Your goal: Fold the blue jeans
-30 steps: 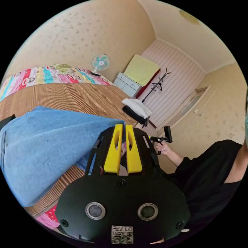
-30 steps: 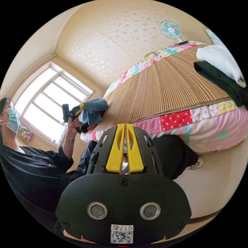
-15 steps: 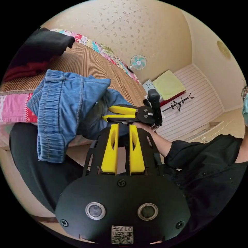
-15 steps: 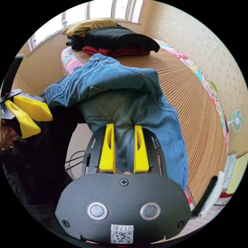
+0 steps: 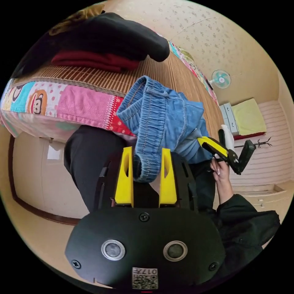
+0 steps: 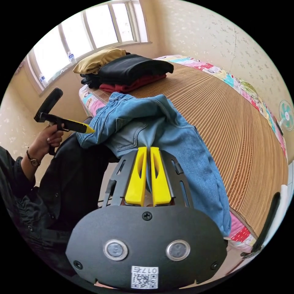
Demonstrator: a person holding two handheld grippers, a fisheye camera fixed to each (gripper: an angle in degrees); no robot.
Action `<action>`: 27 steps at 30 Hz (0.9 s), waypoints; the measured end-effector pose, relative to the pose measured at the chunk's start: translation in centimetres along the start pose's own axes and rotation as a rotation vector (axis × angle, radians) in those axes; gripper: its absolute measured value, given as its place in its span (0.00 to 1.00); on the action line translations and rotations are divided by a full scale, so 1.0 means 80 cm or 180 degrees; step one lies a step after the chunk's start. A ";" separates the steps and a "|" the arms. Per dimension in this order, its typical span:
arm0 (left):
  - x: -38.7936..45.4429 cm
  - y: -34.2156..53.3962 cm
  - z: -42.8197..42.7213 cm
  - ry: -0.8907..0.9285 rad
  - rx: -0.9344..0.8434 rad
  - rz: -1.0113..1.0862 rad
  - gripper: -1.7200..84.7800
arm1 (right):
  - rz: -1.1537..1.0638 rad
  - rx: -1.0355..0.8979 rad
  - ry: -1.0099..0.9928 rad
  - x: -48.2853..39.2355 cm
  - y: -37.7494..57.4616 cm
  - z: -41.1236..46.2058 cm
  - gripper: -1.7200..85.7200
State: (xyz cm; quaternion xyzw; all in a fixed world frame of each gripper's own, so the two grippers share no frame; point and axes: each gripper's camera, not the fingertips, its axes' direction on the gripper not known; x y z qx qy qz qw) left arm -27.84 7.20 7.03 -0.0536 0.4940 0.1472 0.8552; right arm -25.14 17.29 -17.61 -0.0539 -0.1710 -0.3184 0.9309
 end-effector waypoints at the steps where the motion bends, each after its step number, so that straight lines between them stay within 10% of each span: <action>1: -0.002 -0.009 0.014 0.0085 -0.0292 0.0051 0.12 | 0.0121 0.0073 -0.0016 0.003 0.006 -0.001 0.05; 10: 0.017 -0.004 -0.018 0.2577 0.0327 0.0545 0.08 | -0.0275 0.0518 -0.0688 -0.030 0.096 -0.058 0.16; 18: 0.155 -0.033 -0.044 0.2418 0.0257 0.1343 0.08 | 0.0277 0.0928 -0.0097 -0.056 0.098 -0.078 0.20; 27: 0.201 0.028 -0.070 0.2221 0.0563 0.1852 0.10 | 0.0791 0.1810 -0.1056 0.061 0.031 -0.156 0.08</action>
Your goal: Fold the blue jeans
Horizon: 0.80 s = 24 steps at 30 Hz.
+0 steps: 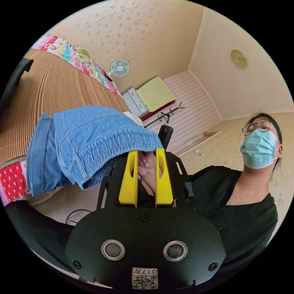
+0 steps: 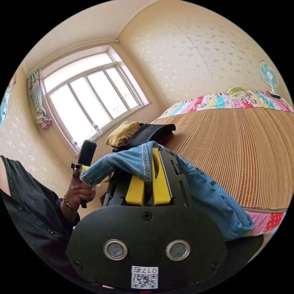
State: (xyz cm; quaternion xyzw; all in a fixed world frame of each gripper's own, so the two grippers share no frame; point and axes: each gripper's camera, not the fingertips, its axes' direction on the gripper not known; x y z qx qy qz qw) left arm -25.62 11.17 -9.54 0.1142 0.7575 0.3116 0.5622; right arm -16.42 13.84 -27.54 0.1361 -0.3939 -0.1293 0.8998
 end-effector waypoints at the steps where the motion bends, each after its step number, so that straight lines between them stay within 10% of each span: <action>1: 0.007 0.009 0.000 -0.0084 -0.0030 0.0049 0.10 | 0.0069 0.0112 -0.0016 0.006 -0.014 -0.010 0.08; 14: -0.033 0.063 0.131 -0.0695 -0.0288 -0.0620 0.21 | -0.0462 0.0480 0.0267 -0.090 -0.141 -0.089 0.08; 24: -0.005 0.075 0.149 -0.0640 0.0879 -0.0417 0.13 | -0.0842 0.0358 0.0808 -0.189 -0.178 -0.113 0.08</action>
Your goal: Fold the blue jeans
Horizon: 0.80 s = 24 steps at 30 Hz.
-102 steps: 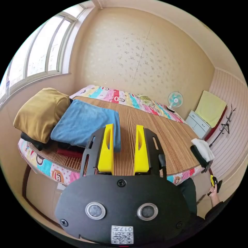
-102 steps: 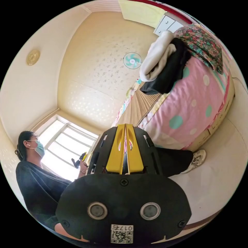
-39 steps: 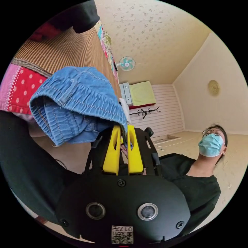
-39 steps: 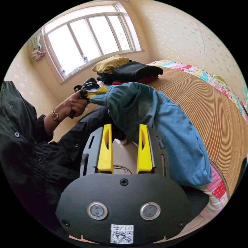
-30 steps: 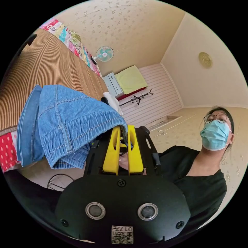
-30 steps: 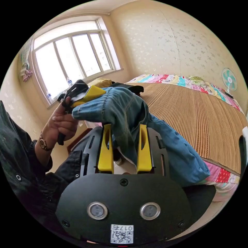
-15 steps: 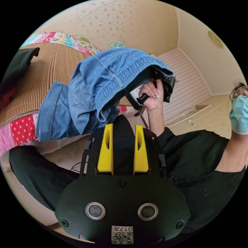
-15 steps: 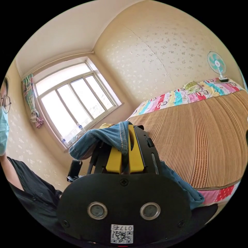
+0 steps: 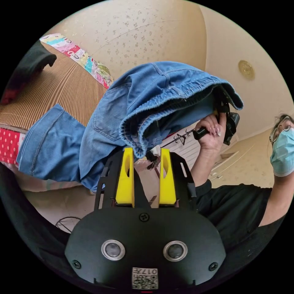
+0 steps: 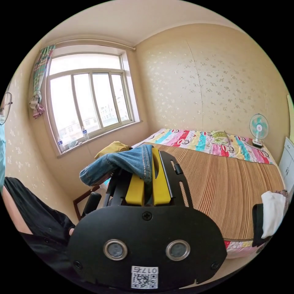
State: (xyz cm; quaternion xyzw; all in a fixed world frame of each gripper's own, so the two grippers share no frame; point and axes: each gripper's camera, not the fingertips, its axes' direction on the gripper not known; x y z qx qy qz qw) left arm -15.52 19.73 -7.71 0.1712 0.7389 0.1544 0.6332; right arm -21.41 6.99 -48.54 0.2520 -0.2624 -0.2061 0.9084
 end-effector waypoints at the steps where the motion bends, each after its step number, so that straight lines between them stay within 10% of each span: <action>1: 0.000 0.002 -0.003 -0.0050 0.0016 0.0046 0.09 | 0.0019 0.0036 -0.0039 0.000 -0.002 -0.009 0.08; 24: 0.105 -0.104 -0.033 -0.0448 0.1185 0.1277 0.05 | 0.0075 -0.0448 -0.1349 0.151 0.040 -0.005 0.07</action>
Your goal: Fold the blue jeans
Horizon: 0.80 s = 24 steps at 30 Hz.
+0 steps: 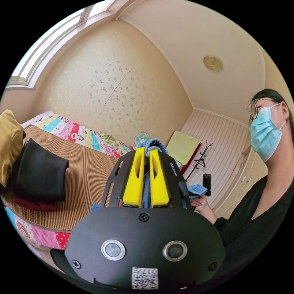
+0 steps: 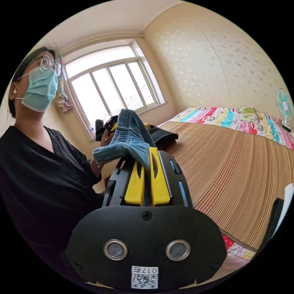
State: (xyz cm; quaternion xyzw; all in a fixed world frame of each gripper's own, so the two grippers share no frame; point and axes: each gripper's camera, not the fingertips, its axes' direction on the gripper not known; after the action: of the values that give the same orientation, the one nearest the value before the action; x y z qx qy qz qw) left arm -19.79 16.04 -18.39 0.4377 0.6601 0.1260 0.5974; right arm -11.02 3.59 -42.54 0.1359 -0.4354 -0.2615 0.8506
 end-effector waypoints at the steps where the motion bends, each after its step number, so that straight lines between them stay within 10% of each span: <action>1: -0.006 -0.012 0.020 0.0015 0.0011 -0.0014 0.05 | -0.0004 0.0128 -0.0146 0.019 -0.018 0.001 0.06; 10: 0.040 -0.142 0.087 0.0063 -0.0007 -0.0015 0.05 | -0.0328 0.1135 -0.1018 0.058 -0.183 -0.070 0.06; 24: 0.404 -0.348 0.089 0.0049 0.0527 0.0514 0.04 | -0.0419 0.0657 -0.0766 -0.096 -0.493 -0.312 0.07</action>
State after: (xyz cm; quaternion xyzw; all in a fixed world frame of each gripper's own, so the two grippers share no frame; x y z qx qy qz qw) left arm -22.17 20.73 -61.30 0.5362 0.6354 0.1221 0.5420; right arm -7.35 -24.58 -80.40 0.2185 -0.5489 -0.2850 0.7548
